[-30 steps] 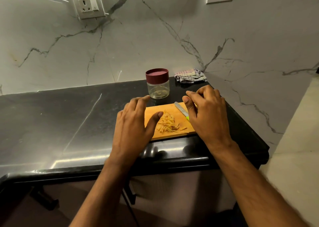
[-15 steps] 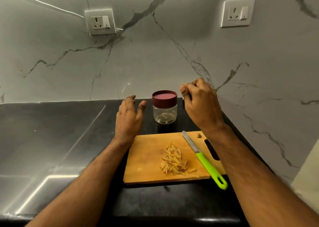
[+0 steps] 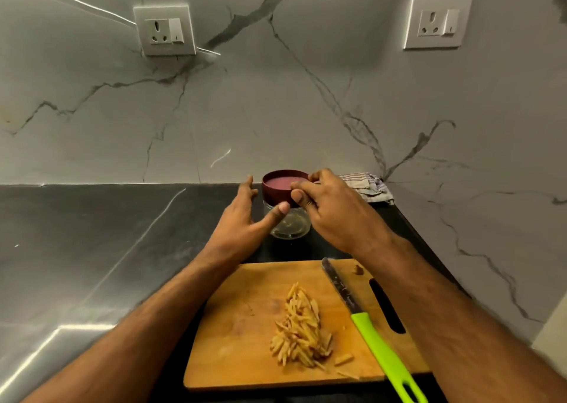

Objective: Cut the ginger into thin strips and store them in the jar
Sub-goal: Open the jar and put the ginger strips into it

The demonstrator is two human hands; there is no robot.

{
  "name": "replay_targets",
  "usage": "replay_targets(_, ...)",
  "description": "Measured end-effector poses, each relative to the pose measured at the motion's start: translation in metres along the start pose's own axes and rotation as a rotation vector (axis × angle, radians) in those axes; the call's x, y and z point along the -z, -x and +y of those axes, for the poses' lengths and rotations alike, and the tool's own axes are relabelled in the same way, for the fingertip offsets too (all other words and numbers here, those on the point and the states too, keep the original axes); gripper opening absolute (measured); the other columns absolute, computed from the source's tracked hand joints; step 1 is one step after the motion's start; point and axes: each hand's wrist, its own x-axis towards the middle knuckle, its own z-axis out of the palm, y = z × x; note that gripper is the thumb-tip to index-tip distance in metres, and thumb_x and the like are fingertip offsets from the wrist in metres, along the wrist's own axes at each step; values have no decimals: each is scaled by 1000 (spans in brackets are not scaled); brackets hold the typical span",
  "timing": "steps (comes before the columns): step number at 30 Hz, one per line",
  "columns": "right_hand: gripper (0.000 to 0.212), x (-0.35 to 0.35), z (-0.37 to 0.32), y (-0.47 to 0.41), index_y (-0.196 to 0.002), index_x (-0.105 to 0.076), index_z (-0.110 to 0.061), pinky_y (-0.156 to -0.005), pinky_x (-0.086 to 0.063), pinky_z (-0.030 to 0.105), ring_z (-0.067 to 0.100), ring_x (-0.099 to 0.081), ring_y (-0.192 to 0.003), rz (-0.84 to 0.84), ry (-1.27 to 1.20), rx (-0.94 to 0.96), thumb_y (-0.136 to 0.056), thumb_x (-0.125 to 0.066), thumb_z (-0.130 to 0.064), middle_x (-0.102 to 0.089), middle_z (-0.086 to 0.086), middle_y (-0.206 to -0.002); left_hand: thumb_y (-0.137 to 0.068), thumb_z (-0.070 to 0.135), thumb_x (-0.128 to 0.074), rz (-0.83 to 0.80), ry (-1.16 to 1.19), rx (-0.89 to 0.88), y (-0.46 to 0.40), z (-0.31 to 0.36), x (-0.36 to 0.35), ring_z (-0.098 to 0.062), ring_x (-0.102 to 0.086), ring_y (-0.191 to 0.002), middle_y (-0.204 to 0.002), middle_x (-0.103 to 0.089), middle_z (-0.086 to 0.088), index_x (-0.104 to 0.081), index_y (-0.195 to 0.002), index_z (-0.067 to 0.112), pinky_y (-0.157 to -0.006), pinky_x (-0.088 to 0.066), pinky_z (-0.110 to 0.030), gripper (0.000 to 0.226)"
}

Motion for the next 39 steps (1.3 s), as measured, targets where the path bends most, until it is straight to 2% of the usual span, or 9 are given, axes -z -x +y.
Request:
replay_targets(3,48,-1,-2,8,-142,-41,-29,-102,-44,40,20,-38,-132,-94,-48,-18,-100,-29,-48,-33,6,-146,-88,44,-72,-38,-34,-58,2,0,-4,-2,-40,-133,-151,-45,2,-18,-157,25,-96,-35,-2,89)
replay_targets(6,49,2,-11,10,-141,-43,-26,-104,-42,40,21,-38,-132,-87,-34,2,-100,-30,-47,-35,6,-145,-86,35,-77,-33,-41,-112,1,-2,-4,6,-43,-121,-143,-51,8,-26,-152,28,-81,-33,8,85)
replay_targets(15,35,7,-27,16,-114,-67,-16,-82,-45,19,10,-53,-100,13,-110,104,-96,-50,-40,-52,-1,-118,-65,35,-94,125,-18,-203,2,-8,1,-10,-62,-113,-125,-54,7,-18,-128,25,-92,-55,-21,99)
replay_targets(20,36,6,-30,17,-102,-72,-18,-84,-51,24,7,-52,-101,90,-142,53,-87,-59,-48,-53,-2,-119,-66,39,-92,225,-202,-362,1,-2,10,-15,-59,-112,-124,-53,10,-20,-132,26,-93,-53,-41,98)
replay_targets(25,71,9,-35,16,-121,-46,-25,-69,-44,12,8,-52,-98,158,-201,-82,-70,-54,-73,-38,-6,-120,-66,35,-90,230,-276,-396,4,2,9,-18,-48,-122,-132,-50,3,-21,-133,36,-97,-35,-41,95)
replay_targets(28,104,10,-37,17,-144,-16,-28,-83,-45,24,19,-43,-121,46,-249,-204,-63,-53,-80,-26,0,-141,-68,31,-87,176,-334,-500,7,11,12,-19,-43,-125,-135,-47,2,-28,-135,35,-100,-38,-47,89)
replay_targets(30,112,10,-38,18,-150,-2,-32,-93,-45,34,21,-39,-128,-14,-245,-212,-64,-52,-81,-22,0,-148,-68,26,-86,144,-373,-570,9,17,16,-22,-41,-128,-138,-46,-2,-30,-135,33,-101,-40,-50,87)
replay_targets(35,94,10,-38,19,-144,-12,-37,-90,-52,37,20,-43,-122,4,-246,-107,-72,-67,-65,-29,-4,-140,-61,24,-93,101,-371,-592,6,17,23,-24,-41,-134,-142,-44,-3,-26,-136,29,-101,-48,-53,100)
replay_targets(39,94,20,-29,21,-141,-18,-38,-88,-53,38,20,-36,-123,-20,-103,200,-69,-78,-45,-19,-7,-144,-62,30,-93,68,-256,-534,0,12,27,-21,-60,-115,-130,-50,-1,-20,-134,24,-88,-57,-42,102)
